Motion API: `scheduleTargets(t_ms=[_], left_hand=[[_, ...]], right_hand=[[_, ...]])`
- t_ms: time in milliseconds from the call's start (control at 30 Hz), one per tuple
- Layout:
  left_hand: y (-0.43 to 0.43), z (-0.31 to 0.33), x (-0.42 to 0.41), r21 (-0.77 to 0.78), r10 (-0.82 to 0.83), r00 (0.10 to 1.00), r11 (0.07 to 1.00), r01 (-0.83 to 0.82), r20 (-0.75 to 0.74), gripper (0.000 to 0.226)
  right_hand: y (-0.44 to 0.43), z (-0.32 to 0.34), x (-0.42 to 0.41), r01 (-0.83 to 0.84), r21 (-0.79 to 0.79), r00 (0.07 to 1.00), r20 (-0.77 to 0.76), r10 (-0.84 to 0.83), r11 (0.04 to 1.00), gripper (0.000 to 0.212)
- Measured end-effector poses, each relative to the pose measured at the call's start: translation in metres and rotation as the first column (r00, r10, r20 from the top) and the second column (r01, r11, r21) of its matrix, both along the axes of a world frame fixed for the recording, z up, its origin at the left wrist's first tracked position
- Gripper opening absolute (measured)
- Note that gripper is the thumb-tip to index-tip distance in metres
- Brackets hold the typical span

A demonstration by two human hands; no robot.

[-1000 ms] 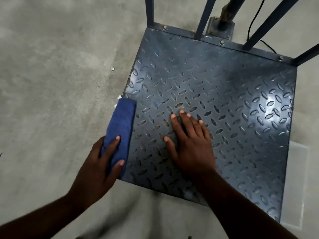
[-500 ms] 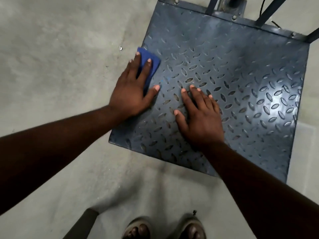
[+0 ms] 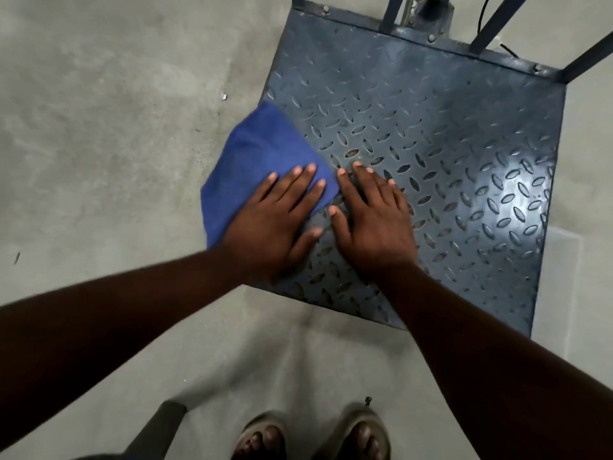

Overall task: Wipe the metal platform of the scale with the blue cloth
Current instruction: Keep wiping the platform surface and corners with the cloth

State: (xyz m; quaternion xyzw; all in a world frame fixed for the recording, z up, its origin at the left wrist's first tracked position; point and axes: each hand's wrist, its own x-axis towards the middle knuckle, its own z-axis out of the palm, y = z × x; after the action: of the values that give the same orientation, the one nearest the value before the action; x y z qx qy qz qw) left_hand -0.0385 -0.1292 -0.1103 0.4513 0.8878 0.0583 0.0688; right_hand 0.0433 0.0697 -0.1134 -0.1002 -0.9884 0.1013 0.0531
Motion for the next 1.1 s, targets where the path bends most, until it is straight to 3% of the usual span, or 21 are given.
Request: scheduleTargets(t_ms=[133, 233, 267, 367, 433, 600, 767, 967, 1100], left_hand=[[0.063, 0.005, -0.031, 0.022, 0.004, 1.0, 1.0, -0.004, 0.025, 0.077], [0.05, 0.014, -0.029, 0.077, -0.084, 0.993, 0.994, 0.077, 0.088, 0.078], [0.04, 0.015, -0.03, 0.098, -0.04, 0.996, 0.995, 0.032, 0.084, 0.077], [0.015, 0.009, -0.045, 0.117, 0.355, 0.933, 0.926, -0.359, 0.056, 0.079], [0.018, 0.001, -0.051, 0.066, 0.438, 0.899, 0.897, -0.438, 0.014, 0.082], [0.073, -0.003, -0.019, 0.076, 0.149, 0.989, 0.986, -0.149, 0.015, 0.078], [0.073, -0.006, -0.002, 0.11, 0.023, 1.0, 0.994, -0.024, 0.018, 0.08], [0.022, -0.015, 0.006, 0.074, 0.059, 0.995, 0.996, -0.053, -0.082, 0.092], [0.018, -0.014, 0.005, 0.082, 0.058, 0.996, 0.995, -0.053, -0.067, 0.092]], right_hand=[[0.001, -0.003, 0.0, 0.018, -0.05, 0.998, -0.062, -0.021, 0.999, 0.049], [0.002, -0.002, 0.0, 0.009, -0.046, 0.999, -0.045, -0.011, 0.999, 0.05], [0.002, -0.001, 0.0, 0.012, -0.044, 1.0, -0.028, -0.013, 0.999, 0.05], [0.001, 0.0, -0.001, 0.033, -0.058, 0.999, 0.02, -0.031, 0.998, 0.056], [-0.001, -0.001, 0.0, 0.057, -0.09, 0.998, 0.013, -0.056, 0.994, 0.063], [0.005, -0.008, -0.006, 0.297, -0.252, 0.945, -0.058, -0.321, 0.921, 0.07], [0.006, -0.004, -0.007, 0.35, -0.402, 0.892, -0.132, -0.432, 0.846, 0.066], [0.009, -0.005, -0.003, 0.326, -0.395, 0.896, -0.162, -0.414, 0.859, 0.08], [0.007, 0.0, -0.005, 0.32, -0.367, 0.921, -0.094, -0.377, 0.873, 0.082]])
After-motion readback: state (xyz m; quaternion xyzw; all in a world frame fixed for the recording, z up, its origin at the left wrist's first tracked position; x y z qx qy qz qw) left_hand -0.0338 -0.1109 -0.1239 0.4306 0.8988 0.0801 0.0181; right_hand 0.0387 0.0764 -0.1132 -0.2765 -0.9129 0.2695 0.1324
